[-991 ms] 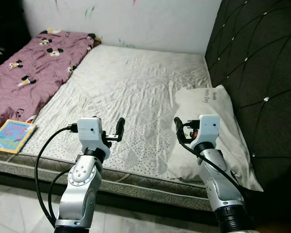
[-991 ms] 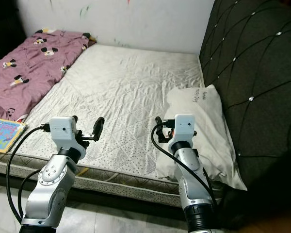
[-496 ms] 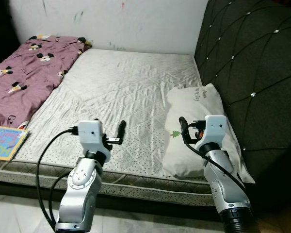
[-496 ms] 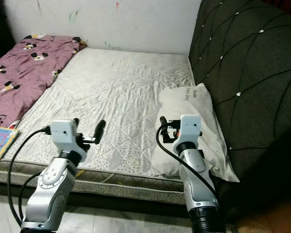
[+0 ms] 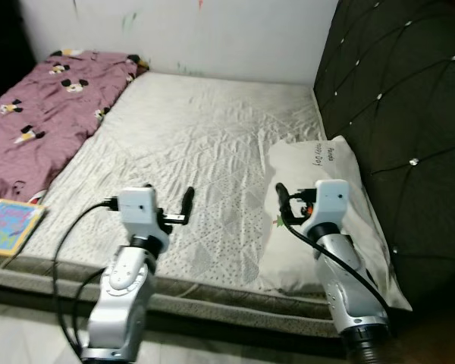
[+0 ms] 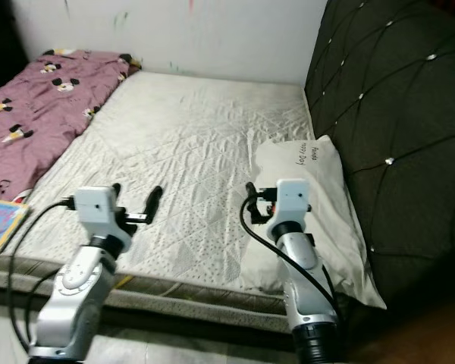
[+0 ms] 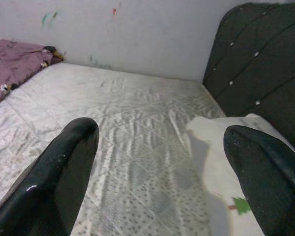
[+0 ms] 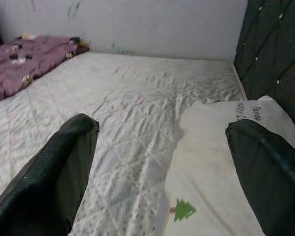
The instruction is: Clean up the room
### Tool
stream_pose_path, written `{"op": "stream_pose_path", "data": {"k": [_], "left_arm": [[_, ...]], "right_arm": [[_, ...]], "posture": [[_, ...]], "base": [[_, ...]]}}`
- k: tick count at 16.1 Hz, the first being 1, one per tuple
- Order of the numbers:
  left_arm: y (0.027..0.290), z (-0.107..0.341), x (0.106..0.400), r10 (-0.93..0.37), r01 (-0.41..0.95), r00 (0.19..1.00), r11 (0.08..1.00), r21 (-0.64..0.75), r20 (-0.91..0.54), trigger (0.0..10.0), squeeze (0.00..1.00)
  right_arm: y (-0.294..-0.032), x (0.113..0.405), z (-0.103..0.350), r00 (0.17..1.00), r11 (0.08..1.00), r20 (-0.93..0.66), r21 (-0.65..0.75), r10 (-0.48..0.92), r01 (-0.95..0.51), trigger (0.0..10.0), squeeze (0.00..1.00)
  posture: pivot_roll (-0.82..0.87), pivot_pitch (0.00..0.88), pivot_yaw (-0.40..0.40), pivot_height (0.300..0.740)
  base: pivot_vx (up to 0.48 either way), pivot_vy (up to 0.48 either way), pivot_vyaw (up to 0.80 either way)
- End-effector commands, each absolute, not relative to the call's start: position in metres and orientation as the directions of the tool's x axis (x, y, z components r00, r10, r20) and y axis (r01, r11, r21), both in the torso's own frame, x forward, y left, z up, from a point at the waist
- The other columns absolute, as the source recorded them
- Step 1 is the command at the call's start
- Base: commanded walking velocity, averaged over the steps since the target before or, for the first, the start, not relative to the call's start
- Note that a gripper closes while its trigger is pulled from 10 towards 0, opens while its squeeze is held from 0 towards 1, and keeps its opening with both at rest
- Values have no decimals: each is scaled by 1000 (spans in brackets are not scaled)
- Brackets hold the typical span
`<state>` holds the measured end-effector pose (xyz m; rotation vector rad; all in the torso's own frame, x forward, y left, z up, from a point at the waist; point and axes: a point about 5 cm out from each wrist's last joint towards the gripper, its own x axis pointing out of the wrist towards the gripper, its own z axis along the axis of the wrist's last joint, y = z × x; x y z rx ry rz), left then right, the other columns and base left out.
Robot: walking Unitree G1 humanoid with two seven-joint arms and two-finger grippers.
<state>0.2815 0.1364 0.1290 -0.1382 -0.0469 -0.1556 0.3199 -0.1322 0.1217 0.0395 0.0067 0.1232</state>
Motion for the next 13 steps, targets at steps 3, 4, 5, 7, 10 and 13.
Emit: {"op": "stream_pose_path", "data": {"k": [3,4,5,7,10,13], "left_arm": [[127,133,284,-152,160,986,977,-138,64,10000,0],[127,132,285,-156,163,986,978,-132,60,10000,0],[127,131,285,-157,163,986,978,-131,57,10000,0],[127,131,284,-163,171,985,975,-140,63,10000,0],[127,131,284,-166,173,984,974,-146,62,10000,0],[126,130,283,-167,175,984,973,-149,60,10000,0]], "right_arm": [[-144,320,120,996,996,-11,33,83,-83,10000,0],[-145,320,120,997,996,-12,35,77,-76,10000,0],[-148,322,120,998,997,-12,32,68,-68,10000,0],[-156,324,120,999,999,-12,18,49,-49,10000,0],[-158,324,119,999,999,-18,13,45,-45,10000,0],[-156,323,119,999,999,-11,7,50,-50,10000,0]], "posture": [[-20,0,-7,740],[-19,0,-6,740],[-20,0,-6,740],[-19,0,-6,740],[-18,0,-7,740],[-21,0,-6,740]], "base": [[221,0,0],[0,0,0],[0,0,0],[0,129,0],[0,469,-183],[0,476,-165]]}}
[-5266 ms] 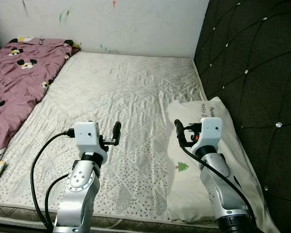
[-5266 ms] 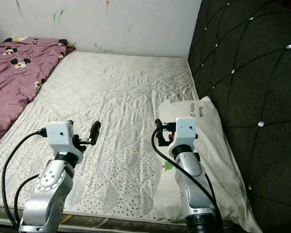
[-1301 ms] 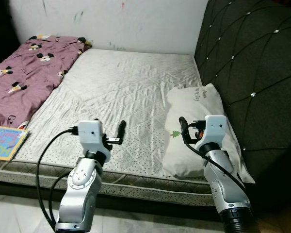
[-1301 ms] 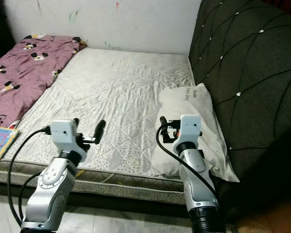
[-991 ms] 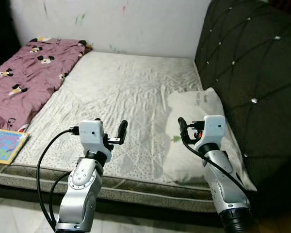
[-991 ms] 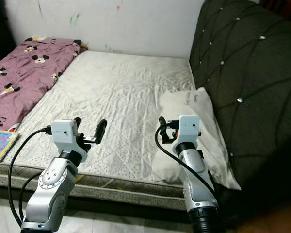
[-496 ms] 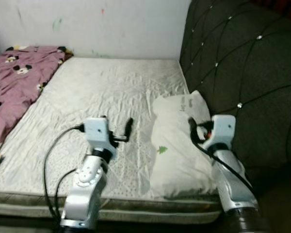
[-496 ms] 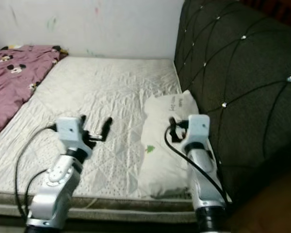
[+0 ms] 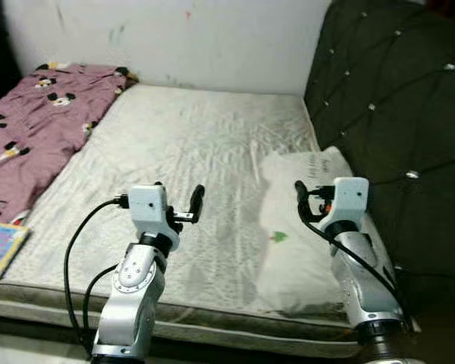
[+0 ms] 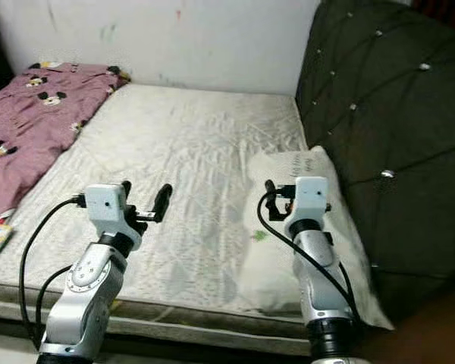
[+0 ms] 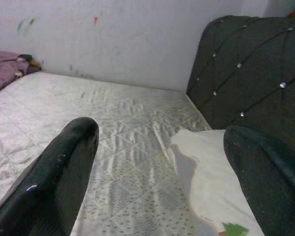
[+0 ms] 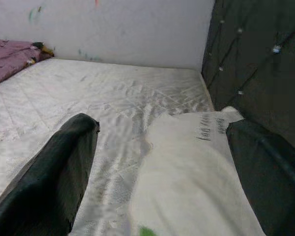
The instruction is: Clean up the room
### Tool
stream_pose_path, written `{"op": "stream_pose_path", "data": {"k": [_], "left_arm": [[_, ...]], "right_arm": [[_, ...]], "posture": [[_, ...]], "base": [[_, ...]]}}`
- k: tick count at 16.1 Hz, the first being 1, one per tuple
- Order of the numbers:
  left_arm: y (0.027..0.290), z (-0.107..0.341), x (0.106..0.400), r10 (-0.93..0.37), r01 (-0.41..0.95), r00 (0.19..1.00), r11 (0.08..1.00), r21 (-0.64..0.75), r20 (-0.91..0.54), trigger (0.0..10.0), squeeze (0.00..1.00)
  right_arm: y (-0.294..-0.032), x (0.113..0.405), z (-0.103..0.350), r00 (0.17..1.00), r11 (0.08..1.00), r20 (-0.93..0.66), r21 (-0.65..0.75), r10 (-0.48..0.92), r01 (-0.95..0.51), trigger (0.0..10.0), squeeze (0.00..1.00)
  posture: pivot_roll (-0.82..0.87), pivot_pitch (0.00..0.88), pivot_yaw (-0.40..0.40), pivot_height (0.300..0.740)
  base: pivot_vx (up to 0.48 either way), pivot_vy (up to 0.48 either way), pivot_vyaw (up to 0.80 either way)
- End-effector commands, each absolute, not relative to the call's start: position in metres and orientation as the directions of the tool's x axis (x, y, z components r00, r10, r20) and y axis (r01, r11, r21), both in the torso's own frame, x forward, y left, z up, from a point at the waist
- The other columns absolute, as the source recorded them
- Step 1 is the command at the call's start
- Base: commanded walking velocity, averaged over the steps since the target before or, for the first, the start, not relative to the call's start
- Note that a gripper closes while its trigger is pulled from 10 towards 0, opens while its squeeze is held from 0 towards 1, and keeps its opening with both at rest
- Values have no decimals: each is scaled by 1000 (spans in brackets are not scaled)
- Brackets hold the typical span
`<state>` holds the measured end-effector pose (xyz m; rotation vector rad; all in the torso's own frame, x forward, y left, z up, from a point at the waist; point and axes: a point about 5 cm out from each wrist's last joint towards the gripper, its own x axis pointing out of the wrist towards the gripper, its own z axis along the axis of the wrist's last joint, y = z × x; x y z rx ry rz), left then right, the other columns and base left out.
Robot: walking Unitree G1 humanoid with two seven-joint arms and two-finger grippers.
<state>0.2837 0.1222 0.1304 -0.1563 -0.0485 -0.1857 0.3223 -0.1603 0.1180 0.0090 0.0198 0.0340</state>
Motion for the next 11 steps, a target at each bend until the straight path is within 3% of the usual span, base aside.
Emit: {"op": "stream_pose_path", "data": {"k": [1,8,11], "left_arm": [[126,130,284,-167,175,984,973,-151,61,10000,0],[133,138,296,-135,148,986,979,-144,96,10000,0],[132,144,303,-110,128,987,980,-153,120,10000,0]], "right_arm": [[-156,324,119,999,999,-12,5,52,-52,10000,0],[-149,336,125,996,996,-8,1,86,-86,10000,0],[-145,343,131,994,994,7,-8,113,-113,10000,0]], "posture": [[-21,0,-5,740],[-19,0,-13,740],[-28,0,-24,740]], "base": [[0,472,0],[0,472,0],[0,470,-713]]}}
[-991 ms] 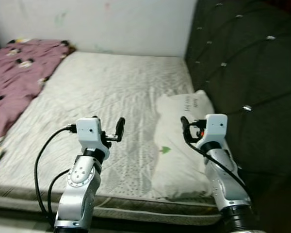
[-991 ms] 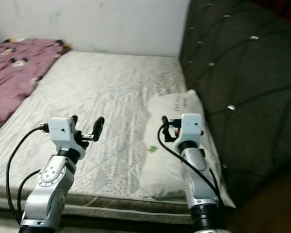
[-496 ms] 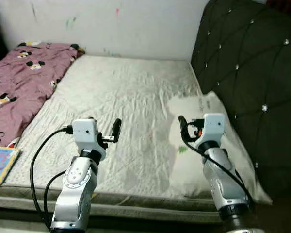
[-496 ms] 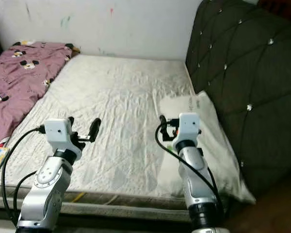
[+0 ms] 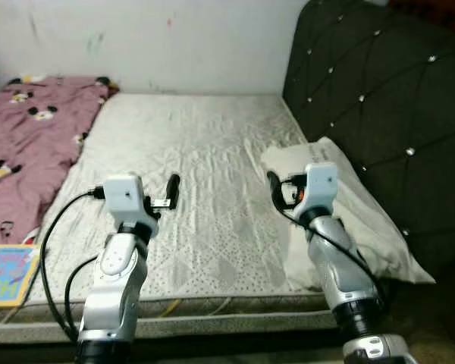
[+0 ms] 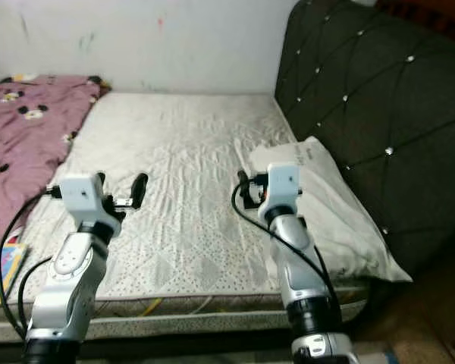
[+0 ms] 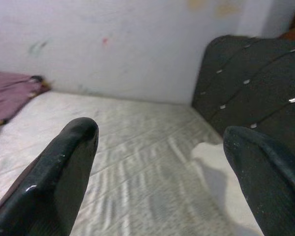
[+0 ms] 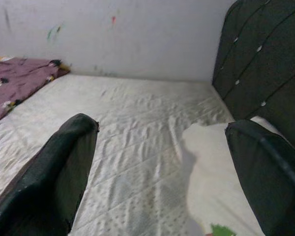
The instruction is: Clean up the room
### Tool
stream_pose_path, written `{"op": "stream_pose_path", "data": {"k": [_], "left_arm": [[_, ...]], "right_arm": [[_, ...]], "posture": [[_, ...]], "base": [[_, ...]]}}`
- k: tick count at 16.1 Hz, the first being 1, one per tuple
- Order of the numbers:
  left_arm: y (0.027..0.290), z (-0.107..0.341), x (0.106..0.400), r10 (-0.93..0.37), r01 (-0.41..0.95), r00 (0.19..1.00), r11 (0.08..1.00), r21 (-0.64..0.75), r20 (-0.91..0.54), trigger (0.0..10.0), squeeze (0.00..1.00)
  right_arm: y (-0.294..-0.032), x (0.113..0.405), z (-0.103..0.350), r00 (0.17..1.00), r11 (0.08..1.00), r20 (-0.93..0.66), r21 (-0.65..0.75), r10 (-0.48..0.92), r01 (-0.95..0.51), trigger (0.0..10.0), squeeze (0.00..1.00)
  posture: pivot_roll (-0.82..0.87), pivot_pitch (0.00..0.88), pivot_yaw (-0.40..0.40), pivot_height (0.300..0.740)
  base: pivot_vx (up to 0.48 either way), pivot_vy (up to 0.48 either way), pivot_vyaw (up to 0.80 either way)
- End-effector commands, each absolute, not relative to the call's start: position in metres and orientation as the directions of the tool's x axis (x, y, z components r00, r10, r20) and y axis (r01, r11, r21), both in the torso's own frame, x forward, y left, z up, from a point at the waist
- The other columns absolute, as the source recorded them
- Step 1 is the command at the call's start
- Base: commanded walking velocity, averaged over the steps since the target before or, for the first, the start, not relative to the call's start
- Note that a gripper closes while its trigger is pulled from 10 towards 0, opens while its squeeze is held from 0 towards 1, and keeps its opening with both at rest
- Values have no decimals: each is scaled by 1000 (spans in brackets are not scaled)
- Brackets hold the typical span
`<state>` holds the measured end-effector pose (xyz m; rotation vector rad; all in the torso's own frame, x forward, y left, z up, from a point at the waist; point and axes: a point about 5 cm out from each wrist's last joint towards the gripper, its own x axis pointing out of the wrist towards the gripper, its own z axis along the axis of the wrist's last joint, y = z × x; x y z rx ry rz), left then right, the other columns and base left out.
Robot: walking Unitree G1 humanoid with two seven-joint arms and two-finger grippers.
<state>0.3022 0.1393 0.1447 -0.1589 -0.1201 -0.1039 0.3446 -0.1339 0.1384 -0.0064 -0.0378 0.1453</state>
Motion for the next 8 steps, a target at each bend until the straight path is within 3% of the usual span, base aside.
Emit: {"op": "stream_pose_path", "data": {"k": [1,8], "left_arm": [[132,145,304,-102,121,987,981,-152,126,10000,0],[131,141,309,-63,87,988,982,-169,140,10000,0]], "right_arm": [[-143,344,132,992,992,10,-23,125,-125,10000,0],[-142,350,134,984,977,22,-126,179,-174,10000,0]], "posture": [[-27,0,-29,740],[-52,0,-52,740]], "base": [[0,469,0],[0,468,0]]}}
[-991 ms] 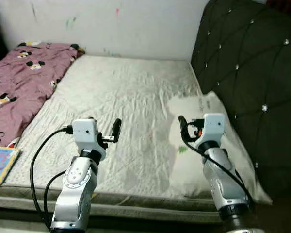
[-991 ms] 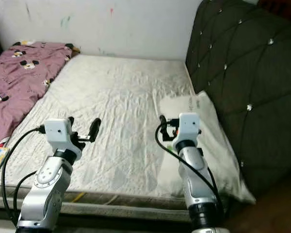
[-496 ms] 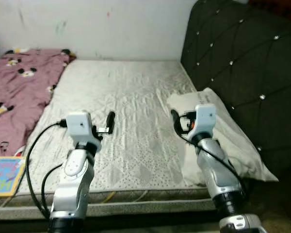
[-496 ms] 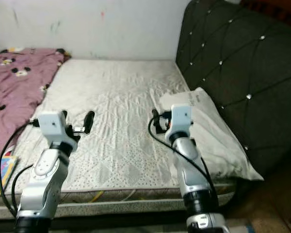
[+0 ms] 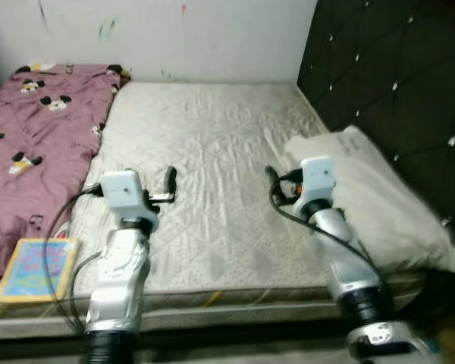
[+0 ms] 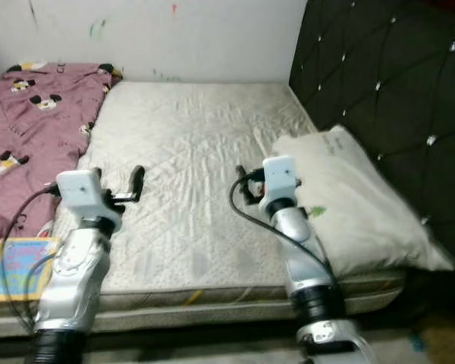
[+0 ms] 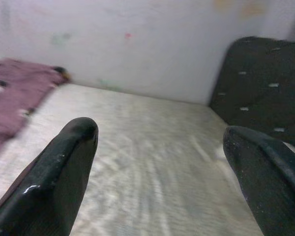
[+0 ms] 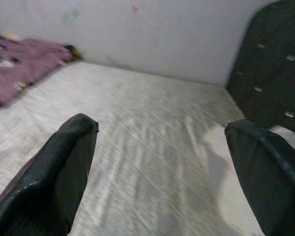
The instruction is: Clean up the room
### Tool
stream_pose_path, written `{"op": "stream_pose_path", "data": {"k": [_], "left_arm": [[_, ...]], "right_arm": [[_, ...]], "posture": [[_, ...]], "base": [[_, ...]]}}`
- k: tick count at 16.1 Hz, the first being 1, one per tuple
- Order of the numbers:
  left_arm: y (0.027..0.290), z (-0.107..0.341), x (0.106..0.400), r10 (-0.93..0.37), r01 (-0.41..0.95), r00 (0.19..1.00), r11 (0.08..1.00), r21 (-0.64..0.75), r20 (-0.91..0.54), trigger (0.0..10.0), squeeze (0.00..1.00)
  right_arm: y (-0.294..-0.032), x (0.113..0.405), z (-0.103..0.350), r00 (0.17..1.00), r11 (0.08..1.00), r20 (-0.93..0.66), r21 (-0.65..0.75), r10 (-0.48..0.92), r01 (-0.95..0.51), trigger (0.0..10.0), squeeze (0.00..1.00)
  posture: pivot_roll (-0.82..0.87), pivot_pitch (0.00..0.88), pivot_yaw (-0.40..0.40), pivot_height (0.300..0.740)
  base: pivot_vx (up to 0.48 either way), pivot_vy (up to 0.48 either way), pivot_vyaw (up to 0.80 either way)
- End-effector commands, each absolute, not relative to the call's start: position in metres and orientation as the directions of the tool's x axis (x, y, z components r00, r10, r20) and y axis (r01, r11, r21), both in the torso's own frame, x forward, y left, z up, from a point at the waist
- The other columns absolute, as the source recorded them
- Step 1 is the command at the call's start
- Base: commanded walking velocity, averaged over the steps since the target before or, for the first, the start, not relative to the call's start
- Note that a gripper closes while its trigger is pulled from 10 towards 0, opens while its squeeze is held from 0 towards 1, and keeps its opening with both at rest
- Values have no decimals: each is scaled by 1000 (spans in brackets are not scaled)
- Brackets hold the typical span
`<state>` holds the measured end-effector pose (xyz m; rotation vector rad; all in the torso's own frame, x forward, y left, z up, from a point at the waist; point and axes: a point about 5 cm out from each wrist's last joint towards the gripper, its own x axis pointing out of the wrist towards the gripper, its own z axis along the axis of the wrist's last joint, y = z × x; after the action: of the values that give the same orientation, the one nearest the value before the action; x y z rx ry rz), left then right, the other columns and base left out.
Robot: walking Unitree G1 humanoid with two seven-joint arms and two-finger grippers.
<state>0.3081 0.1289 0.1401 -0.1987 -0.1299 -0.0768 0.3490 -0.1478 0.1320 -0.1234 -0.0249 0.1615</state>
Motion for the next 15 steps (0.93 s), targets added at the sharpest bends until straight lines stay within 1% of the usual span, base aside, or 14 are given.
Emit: {"op": "stream_pose_path", "data": {"k": [1,2,5,7,8,11,12,15], "left_arm": [[128,140,309,-66,90,988,981,-172,140,10000,0],[127,140,307,-63,88,988,981,-175,140,10000,0],[129,133,302,-56,76,992,981,-178,118,10000,0],[135,125,288,-50,66,994,986,-156,102,10000,0],[138,123,286,-43,57,995,987,-147,95,10000,0],[152,112,280,17,-9,998,993,-118,65,10000,0],[151,114,283,20,-12,997,994,-111,71,10000,0],[151,126,289,8,2,993,996,-89,117,10000,0]], "right_arm": [[-144,349,132,984,977,19,-126,175,-171,10000,0],[-143,348,130,984,977,14,-122,178,-175,10000,0],[-140,343,124,980,971,-2,-132,199,-198,10000,0],[-136,327,106,975,970,-46,-105,216,-220,10000,0],[-134,324,103,973,969,-56,-100,223,-227,10000,0],[-131,318,85,953,951,-133,-117,271,-287,10000,0],[-132,321,83,945,943,-161,-134,283,-305,10000,0],[-138,328,86,942,933,-167,-166,292,-318,10000,0]], "posture": [[-46,0,-56,740],[-43,0,-59,740],[-39,0,-60,740],[-25,0,-54,740],[-24,0,-54,740],[-23,0,-57,740],[-21,0,-58,740],[-12,0,-71,740]], "base": [[0,465,0],[0,465,0],[0,465,475],[0,465,0],[0,424,0],[0,0,0],[0,0,0],[0,0,0]]}}
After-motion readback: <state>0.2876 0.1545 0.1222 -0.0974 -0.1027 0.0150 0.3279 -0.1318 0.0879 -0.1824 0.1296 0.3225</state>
